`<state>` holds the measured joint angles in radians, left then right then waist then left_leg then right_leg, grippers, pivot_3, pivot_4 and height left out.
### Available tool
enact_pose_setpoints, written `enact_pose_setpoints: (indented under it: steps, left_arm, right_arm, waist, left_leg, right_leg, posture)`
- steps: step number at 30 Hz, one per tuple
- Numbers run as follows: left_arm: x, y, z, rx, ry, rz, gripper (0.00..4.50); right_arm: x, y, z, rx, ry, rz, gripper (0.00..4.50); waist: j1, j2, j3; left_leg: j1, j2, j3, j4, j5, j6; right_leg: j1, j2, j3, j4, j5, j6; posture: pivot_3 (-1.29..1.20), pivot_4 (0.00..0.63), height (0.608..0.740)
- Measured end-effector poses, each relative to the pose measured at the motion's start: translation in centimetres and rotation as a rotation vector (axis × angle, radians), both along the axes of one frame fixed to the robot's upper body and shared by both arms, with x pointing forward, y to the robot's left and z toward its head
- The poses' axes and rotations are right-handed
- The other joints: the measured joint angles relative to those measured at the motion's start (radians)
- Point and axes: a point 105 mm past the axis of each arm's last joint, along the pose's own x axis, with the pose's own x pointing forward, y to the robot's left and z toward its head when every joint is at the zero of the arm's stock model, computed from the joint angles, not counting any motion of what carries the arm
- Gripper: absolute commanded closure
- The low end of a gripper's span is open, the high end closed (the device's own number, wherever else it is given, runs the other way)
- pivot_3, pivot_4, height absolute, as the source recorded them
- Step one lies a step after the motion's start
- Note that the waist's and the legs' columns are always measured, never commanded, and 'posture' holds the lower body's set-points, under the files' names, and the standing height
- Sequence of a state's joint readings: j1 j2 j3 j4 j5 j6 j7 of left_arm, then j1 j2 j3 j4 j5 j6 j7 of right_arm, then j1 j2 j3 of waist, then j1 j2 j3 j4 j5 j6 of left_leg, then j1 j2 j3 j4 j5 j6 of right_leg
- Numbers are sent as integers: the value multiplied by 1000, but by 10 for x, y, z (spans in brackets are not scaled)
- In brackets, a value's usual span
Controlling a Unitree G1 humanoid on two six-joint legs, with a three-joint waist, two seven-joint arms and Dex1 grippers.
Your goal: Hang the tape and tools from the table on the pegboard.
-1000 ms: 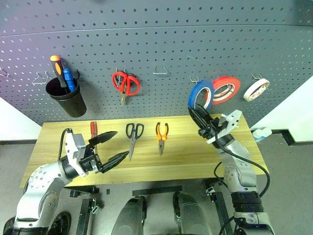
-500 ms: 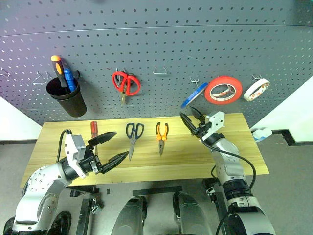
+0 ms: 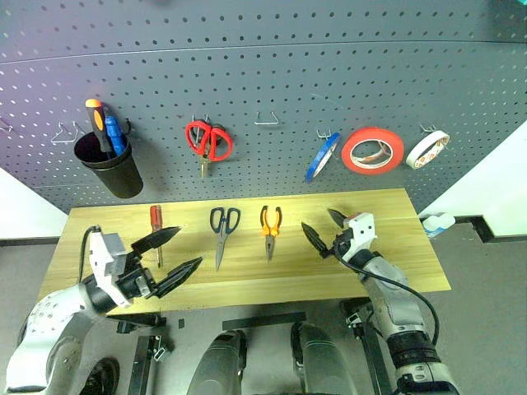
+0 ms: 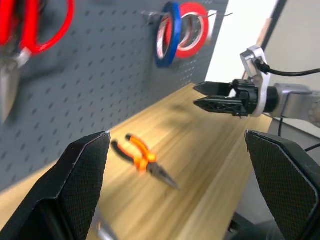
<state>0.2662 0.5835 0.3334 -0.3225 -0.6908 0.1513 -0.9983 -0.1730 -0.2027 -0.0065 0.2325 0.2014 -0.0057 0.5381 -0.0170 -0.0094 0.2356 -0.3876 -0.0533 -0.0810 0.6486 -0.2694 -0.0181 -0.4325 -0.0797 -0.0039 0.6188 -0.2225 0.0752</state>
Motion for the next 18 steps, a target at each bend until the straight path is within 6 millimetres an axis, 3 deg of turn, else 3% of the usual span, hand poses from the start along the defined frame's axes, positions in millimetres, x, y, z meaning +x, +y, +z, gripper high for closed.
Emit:
enact_pose_setpoints:
  steps: [6, 14, 18]
  left_arm:
    - [-6, 17, 2, 20, -16, 66, 0]
    - [-13, 22, 3, 40, -24, 75, 0]
    - [-15, 21, 6, 49, -35, 74, 0]
  right_arm:
    - [6, 29, -24, 12, 282, -33, 14]
    - [20, 66, -18, 24, 403, -41, 14]
    - [29, 74, -16, 11, 431, -70, 14]
  waist:
    - [6, 0, 0]
    - [6, 0, 0]
    - [8, 0, 1]
  left_leg:
    - [-1, 0, 0, 1, 0, 0]
    - [-3, 0, 0, 0, 0, 0]
    - [-3, 0, -1, -1, 0, 0]
  right_leg:
    - [0, -1, 0, 0, 0, 0]
    - [-2, 0, 0, -2, 0, 0]
    - [-3, 0, -1, -1, 0, 0]
  posture:
    - [58, 218, 740]
    - [103, 237, 740]
    - [109, 242, 740]
